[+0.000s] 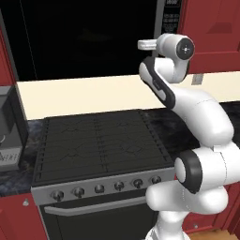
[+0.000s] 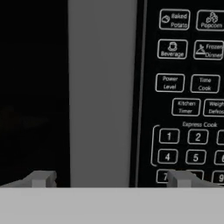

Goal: The microwave is finished heating the steak and corn. Take the bowl containing the food and place it on the dining counter.

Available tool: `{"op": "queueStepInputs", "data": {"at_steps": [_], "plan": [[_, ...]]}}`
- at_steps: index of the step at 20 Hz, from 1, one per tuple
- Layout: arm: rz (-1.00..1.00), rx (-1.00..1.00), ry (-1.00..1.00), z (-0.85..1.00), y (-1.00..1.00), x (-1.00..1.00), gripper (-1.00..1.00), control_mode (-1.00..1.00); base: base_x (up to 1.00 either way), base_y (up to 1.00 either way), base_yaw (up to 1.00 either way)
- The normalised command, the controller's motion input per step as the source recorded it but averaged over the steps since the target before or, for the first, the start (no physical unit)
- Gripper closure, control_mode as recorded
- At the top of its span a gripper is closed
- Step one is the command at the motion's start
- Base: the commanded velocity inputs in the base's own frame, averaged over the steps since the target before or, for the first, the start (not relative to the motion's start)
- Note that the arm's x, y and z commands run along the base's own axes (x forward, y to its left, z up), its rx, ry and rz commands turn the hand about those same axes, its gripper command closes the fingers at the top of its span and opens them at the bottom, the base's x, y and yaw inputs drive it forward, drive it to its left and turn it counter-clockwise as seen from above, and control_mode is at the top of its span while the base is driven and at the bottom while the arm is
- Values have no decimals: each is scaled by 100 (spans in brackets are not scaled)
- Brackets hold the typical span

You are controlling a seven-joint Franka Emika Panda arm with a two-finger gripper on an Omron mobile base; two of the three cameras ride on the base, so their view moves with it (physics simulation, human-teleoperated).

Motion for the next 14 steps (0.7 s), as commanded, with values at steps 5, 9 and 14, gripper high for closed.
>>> {"op": "queueStepInputs", "data": {"at_steps": [5, 9, 14], "plan": [[0, 0, 4, 0, 0, 79, -100, -100, 0, 0, 0], [0, 0, 1, 0, 0, 44, 100, -100, 0, 0, 0], [0, 0, 0, 0, 0, 0, 100, -100, 0, 0, 0]]}}
